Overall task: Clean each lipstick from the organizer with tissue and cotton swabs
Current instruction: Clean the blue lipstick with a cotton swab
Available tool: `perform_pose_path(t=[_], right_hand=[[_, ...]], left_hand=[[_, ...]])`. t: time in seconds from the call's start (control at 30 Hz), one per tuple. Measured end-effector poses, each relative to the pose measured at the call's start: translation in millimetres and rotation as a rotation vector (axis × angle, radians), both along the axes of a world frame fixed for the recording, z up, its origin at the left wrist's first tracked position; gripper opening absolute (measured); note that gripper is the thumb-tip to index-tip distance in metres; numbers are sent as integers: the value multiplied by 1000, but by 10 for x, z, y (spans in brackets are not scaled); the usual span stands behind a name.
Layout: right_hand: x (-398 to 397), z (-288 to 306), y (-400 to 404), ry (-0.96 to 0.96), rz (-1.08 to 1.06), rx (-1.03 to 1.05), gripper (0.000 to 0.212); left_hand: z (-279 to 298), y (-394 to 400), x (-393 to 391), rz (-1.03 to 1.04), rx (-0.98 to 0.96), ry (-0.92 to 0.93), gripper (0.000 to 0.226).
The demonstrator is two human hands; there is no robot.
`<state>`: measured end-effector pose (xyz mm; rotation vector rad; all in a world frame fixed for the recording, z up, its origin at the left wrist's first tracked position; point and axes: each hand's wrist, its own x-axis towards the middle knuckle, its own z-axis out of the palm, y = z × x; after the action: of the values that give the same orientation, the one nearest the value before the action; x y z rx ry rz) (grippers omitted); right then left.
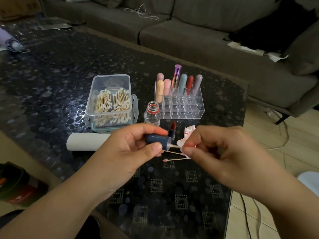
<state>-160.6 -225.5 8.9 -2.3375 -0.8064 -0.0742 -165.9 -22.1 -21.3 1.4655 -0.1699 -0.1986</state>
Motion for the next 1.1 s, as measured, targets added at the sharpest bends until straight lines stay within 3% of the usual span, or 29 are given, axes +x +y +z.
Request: perform_pose_path(t=[0.4, 0.57, 0.7, 0.9, 1.1], right_hand=[[19, -27, 19, -36, -13, -73, 10], [-1, -7, 58, -85, -21, 6, 11], [0, 6, 31, -16, 64, -25, 10], [35, -35, 19, -124, -78, -97, 9], [3, -6, 13, -42, 39, -59, 13]], left_hand=[[-16, 22, 0, -2, 26, 22, 30], [-4, 1, 3, 6, 42, 10, 29], [-16, 7, 10, 10, 66, 15, 22], [-6, -5, 17, 8, 83, -3, 22], [-22, -15, -5, -10, 110, -4, 23]])
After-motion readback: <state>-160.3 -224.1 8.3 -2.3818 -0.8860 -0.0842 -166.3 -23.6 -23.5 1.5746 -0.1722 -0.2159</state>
